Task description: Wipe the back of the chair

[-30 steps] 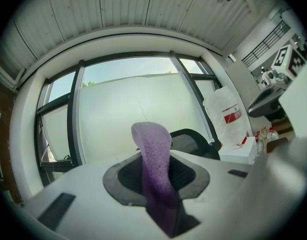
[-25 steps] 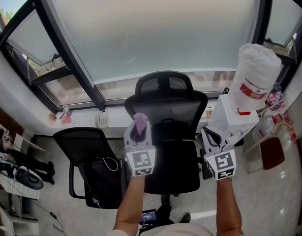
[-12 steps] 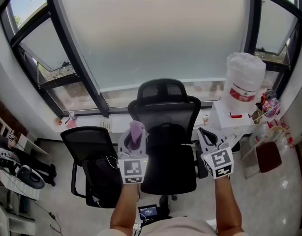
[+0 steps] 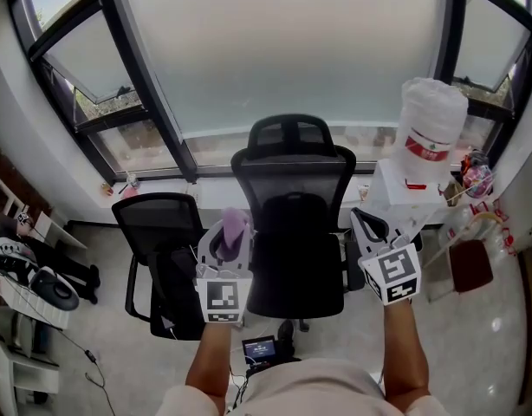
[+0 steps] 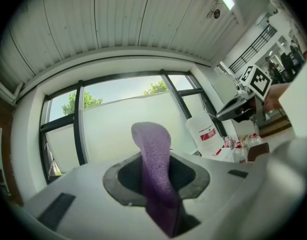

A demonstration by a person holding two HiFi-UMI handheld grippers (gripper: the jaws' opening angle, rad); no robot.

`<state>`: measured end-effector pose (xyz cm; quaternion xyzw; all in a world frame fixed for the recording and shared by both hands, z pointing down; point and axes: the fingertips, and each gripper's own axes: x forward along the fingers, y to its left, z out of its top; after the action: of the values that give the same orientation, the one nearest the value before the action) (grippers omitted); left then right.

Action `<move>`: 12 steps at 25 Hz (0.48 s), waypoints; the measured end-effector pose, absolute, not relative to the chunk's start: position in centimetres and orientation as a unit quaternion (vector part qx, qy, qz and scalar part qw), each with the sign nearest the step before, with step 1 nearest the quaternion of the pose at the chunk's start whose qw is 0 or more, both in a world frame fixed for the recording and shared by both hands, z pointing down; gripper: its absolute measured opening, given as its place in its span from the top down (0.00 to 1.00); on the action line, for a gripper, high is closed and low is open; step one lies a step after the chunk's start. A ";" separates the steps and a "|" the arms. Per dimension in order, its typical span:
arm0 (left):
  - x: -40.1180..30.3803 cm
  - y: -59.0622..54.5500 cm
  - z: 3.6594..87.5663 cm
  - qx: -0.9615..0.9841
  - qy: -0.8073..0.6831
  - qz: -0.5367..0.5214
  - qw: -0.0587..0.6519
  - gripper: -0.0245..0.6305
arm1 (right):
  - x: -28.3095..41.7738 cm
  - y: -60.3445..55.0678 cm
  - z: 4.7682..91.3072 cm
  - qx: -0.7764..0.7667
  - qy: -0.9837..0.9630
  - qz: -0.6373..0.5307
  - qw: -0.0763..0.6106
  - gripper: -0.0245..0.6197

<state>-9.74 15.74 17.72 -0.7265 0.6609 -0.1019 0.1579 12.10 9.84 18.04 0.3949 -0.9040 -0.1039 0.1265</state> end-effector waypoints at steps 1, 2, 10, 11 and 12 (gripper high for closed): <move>-10.0 16.1 17.9 -0.725 0.663 -0.102 0.158 0.81 | 12.1 10.1 18.0 0.393 -0.905 -0.104 0.127 0.97; -10.2 16.5 18.1 -0.723 0.664 -0.102 0.160 0.81 | 12.0 10.4 17.9 0.391 -0.905 -0.105 0.127 0.97; -10.9 18.4 17.8 -0.714 0.673 -0.099 0.167 0.81 | 12.0 11.6 17.5 0.388 -0.906 -0.111 0.128 0.98; -10.9 18.5 17.8 -0.713 0.674 -0.098 0.166 0.81 | 12.0 11.7 17.5 0.388 -0.906 -0.111 0.130 0.98; -11.0 18.6 17.9 -0.712 0.675 -0.098 0.165 0.81 | 12.0 11.8 17.6 0.388 -0.905 -0.111 0.131 0.98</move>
<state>-11.05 18.64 17.89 -0.7119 0.6755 -0.0983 0.1649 12.01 11.76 17.55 0.3880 -0.9055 -0.1113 0.1310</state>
